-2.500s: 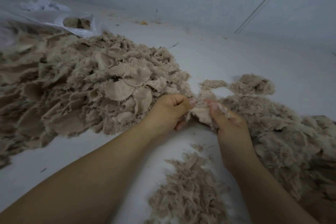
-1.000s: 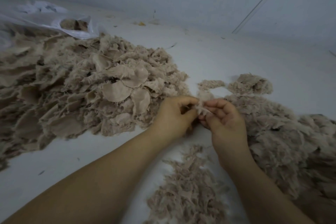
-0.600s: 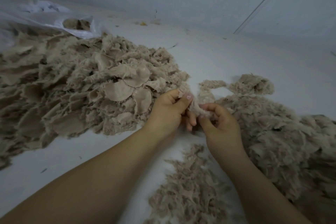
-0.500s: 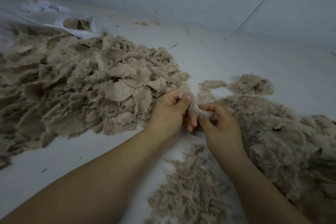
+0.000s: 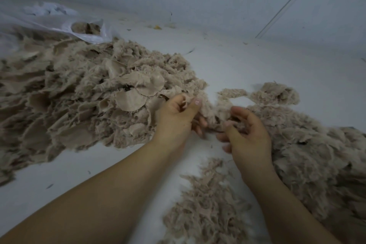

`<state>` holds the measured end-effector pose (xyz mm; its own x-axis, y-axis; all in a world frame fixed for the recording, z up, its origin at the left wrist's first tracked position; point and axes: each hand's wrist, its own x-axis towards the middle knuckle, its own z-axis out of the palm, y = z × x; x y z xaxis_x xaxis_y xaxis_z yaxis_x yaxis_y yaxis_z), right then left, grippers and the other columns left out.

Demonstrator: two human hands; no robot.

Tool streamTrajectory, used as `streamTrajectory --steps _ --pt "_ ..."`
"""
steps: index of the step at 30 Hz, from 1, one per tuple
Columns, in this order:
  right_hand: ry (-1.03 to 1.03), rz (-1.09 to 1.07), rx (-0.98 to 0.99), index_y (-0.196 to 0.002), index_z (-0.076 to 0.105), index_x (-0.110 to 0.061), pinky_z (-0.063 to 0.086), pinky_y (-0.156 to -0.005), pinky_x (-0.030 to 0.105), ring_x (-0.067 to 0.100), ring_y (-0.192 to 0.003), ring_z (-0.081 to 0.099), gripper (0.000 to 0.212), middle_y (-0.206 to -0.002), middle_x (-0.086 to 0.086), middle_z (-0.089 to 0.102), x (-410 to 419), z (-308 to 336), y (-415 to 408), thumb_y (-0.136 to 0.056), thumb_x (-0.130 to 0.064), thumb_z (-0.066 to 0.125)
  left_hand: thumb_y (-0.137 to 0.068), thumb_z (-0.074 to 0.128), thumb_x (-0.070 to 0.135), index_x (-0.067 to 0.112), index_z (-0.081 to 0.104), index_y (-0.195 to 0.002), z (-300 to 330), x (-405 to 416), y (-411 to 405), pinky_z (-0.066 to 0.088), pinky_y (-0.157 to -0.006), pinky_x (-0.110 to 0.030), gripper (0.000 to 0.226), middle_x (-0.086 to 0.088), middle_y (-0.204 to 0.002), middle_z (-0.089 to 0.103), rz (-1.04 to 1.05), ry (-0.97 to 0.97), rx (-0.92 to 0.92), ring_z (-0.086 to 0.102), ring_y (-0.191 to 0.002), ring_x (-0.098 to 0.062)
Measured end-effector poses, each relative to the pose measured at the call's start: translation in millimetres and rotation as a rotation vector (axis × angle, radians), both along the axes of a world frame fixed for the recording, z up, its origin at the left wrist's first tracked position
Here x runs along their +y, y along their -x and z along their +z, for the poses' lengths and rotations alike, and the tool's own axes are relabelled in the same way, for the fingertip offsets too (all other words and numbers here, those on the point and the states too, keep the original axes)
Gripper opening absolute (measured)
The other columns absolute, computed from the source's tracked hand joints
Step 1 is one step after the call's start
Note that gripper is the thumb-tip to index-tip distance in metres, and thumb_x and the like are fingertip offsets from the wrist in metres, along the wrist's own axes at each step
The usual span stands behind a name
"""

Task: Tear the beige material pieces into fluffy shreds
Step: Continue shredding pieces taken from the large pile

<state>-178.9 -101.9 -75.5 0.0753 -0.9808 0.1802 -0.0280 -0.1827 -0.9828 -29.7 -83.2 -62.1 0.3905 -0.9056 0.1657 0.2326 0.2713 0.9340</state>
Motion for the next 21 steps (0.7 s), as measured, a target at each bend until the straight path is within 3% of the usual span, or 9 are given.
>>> streamTrajectory --steps 3,6,9,11,14,16,19,21 --pt "0.016 0.078 -0.042 -0.103 0.068 -0.028 0.049 -0.047 0.018 0.018 -0.052 0.068 0.013 -0.085 -0.006 0.074 4 4 -1 -0.098 -0.018 0.062 -0.09 0.064 0.003 0.004 0.059 -0.068 1 0 8 0.048 -0.056 -0.031 0.023 -0.013 -0.065 0.055 0.012 0.08 -0.135 0.055 -0.062 -0.023" --pt "-0.063 0.15 -0.112 -0.107 0.067 -0.028 0.041 -0.04 0.018 0.024 -0.056 0.07 0.014 -0.092 0.006 0.075 5 6 -1 -0.101 -0.032 0.055 -0.082 0.072 0.002 0.01 0.053 -0.056 0 0 9 0.043 -0.067 -0.034 0.034 -0.01 -0.07 0.043 0.074 0.145 -0.317 0.046 -0.069 -0.018" --pt "-0.152 0.183 -0.159 -0.115 0.063 -0.026 0.045 -0.042 0.02 0.028 -0.066 0.074 0.035 -0.094 0.01 0.076 2 7 1 -0.09 -0.049 0.054 -0.08 0.074 0.001 -0.002 0.072 -0.073 -1 2 9 0.051 -0.068 -0.027 0.007 -0.002 -0.07 0.065 0.003 0.195 -0.328 0.063 -0.072 -0.014" --pt "-0.161 0.187 -0.219 -0.118 0.062 -0.02 0.051 -0.047 0.022 0.029 -0.076 0.076 0.032 -0.098 0.01 0.077 0 8 1 -0.092 -0.039 0.058 -0.08 0.072 -0.004 -0.004 0.074 -0.088 -2 4 10 0.057 -0.072 -0.025 0.008 0.003 -0.079 0.075 -0.059 0.208 -0.311 0.071 -0.079 -0.01" --pt "-0.145 0.163 -0.345 -0.115 0.063 -0.013 0.06 -0.071 0.028 0.027 -0.093 0.074 0.034 -0.1 0.009 0.077 -3 8 4 -0.083 -0.024 0.068 -0.081 0.072 -0.006 -0.002 0.074 -0.085 -3 7 11 0.059 -0.069 -0.034 0.006 -0.002 -0.077 0.074 -0.11 0.218 -0.354 0.07 -0.076 -0.014" --pt "-0.105 0.107 -0.331 -0.112 0.064 -0.013 0.058 -0.085 0.034 0.027 -0.103 0.072 0.03 -0.105 0.005 0.076 -4 7 6 -0.083 -0.018 0.07 -0.083 0.07 -0.006 0.003 0.074 -0.081 -3 9 10 0.053 -0.064 -0.024 0.009 0.005 -0.068 0.07 -0.131 0.205 -0.392 0.065 -0.066 -0.008" --pt "-0.089 0.052 -0.339 -0.109 0.066 -0.013 0.056 -0.091 0.04 0.025 -0.104 0.07 0.025 -0.104 0.003 0.075 -6 6 7 -0.085 -0.012 0.073 -0.087 0.066 -0.004 0.002 0.072 -0.082 -3 9 9 0.052 -0.057 -0.026 0.01 -0.004 -0.059 0.064 -0.168 0.15 -0.397 0.059 -0.055 -0.014" --pt "-0.098 0.027 -0.341 -0.105 0.067 -0.015 0.057 -0.088 0.036 0.019 -0.097 0.071 0.023 -0.096 0.0 0.075 -7 5 7 -0.086 -0.003 0.072 -0.088 0.065 -0.005 0.005 0.068 -0.088 -3 9 10 0.052 -0.055 -0.026 0.011 -0.011 -0.058 0.062 -0.221 0.113 -0.37 0.058 -0.053 -0.019"
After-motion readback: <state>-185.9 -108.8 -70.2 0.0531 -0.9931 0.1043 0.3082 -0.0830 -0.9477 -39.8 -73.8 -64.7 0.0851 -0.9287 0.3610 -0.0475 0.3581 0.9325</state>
